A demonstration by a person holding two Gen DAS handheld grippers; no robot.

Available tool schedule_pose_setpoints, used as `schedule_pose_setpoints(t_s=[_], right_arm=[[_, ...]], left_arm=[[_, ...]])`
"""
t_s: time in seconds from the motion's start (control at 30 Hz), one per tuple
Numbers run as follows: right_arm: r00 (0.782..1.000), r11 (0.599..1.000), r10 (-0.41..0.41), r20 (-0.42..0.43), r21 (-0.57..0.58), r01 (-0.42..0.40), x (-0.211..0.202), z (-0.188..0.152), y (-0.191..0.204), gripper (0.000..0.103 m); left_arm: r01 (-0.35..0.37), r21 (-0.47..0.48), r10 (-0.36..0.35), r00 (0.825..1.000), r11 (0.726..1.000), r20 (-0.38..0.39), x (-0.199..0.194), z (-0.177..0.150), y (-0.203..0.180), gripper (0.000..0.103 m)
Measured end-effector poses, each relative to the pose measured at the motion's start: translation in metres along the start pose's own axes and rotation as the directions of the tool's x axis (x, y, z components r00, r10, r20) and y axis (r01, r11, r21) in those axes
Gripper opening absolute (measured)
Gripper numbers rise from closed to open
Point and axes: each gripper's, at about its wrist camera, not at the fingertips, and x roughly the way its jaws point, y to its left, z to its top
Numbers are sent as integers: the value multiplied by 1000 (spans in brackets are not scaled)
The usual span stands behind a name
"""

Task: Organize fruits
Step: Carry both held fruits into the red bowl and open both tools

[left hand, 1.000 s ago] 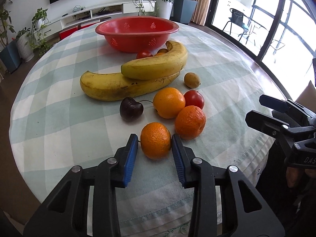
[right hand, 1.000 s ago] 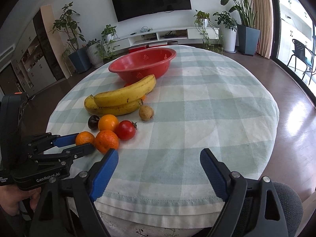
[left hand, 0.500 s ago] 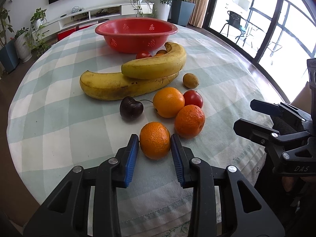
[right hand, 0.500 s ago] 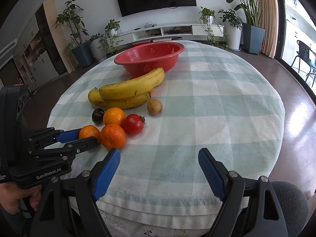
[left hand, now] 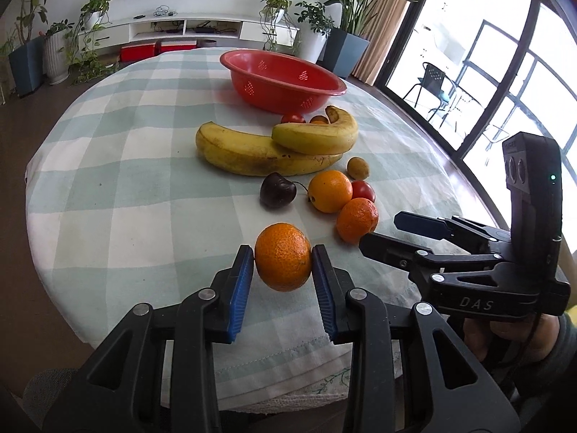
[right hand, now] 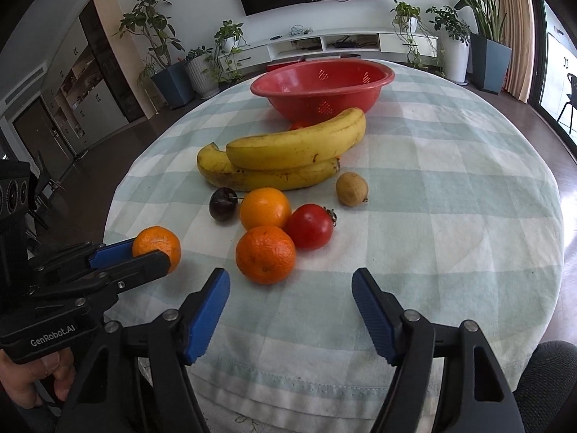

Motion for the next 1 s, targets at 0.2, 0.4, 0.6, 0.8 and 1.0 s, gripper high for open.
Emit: schedule_pose_setpoints(t_s=[0.2, 0.4, 0.6, 0.8, 1.0], right_arm=[[999, 1000, -2, -32, -3, 1, 18, 2, 11, 68], [1000, 1000, -16, -19, -7, 15, 22, 4, 10, 50], [1000, 1000, 19, -18, 2, -19, 18, 1, 8, 42], [998, 997, 65, -6, 43, -65, 3, -5, -6, 42], [997, 990, 55, 56, 124, -62, -21, 7, -42, 42]], left_arm=[[19, 2, -19, 1000, 1000, 16, -8, -5, 2, 31], [19, -5, -19, 1000, 1000, 19, -7, -8, 5, 31], [18, -5, -18, 1000, 1000, 20, -7, -8, 6, 31], [20, -6, -20, 1000, 1000, 18, -4, -8, 3, 31], [19, -10, -19, 999, 1000, 33, -10, 9, 6, 31]])
